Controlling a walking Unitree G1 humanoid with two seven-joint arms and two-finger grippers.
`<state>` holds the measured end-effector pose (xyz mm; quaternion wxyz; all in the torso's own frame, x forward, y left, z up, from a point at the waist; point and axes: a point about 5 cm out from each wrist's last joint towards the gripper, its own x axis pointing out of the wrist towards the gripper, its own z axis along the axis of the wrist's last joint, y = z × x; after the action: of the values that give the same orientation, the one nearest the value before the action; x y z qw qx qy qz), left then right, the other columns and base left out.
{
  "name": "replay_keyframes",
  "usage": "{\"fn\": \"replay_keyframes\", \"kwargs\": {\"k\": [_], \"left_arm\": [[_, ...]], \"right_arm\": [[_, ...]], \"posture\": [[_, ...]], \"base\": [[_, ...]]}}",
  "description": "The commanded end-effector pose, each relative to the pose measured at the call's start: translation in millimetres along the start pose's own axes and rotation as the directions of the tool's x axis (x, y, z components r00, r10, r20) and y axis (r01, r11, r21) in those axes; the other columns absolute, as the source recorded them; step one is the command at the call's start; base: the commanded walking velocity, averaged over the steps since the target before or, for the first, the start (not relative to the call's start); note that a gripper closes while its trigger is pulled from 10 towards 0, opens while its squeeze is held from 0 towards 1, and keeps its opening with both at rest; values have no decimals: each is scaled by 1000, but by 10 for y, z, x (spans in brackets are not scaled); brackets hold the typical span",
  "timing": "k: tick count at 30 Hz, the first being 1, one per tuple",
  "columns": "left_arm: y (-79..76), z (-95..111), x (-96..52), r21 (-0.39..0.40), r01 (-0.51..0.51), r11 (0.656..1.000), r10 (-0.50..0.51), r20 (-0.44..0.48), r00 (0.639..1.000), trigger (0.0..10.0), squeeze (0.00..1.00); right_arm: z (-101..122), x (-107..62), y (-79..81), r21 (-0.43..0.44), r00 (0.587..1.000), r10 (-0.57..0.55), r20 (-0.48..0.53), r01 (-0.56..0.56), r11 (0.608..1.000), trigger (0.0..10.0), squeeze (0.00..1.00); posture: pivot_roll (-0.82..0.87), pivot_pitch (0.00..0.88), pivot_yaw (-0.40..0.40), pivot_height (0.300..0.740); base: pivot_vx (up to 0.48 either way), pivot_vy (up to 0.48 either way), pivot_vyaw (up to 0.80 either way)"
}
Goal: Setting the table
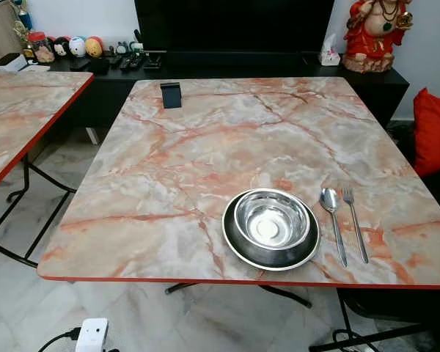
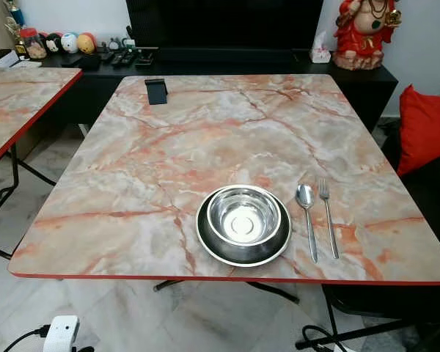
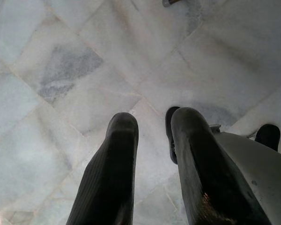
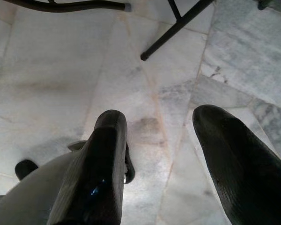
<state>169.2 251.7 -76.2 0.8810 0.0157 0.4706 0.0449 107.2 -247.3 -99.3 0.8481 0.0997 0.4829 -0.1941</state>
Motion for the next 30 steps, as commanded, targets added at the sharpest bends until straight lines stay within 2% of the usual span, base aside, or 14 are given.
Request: {"fn": "replay_keyframes", "kwargs": {"k": [1,8,19,30], "left_arm": [[-10,-71,-7,-18,-2,1000,1,-26,1000,10000,0],[-10,-94,-11,-9,-3,1000,3,-34,999,10000,0],[87,4,-13,-2,-17,1000,17,-13,1000,10000,0],[-8,-5,5,-16,-5,1000,4,-12,1000,10000,0]], "right_arm": [[6,-4,-43,3,1000,-5,2,5,1000,10000,0],[-28,-19,-106,9,1000,-10,-11,10,1000,10000,0],[-31,-4,24,-5,1000,16,-9,-16,1000,10000,0],[99,31,120,-1,999,30,21,-30,1000,10000,0]], "posture": [[-6,0,-9,740],[-15,0,7,740],[-19,0,18,740],[-6,0,1,740]], "base": [[0,0,0],[0,354,0],[0,284,0],[0,270,0]]}}
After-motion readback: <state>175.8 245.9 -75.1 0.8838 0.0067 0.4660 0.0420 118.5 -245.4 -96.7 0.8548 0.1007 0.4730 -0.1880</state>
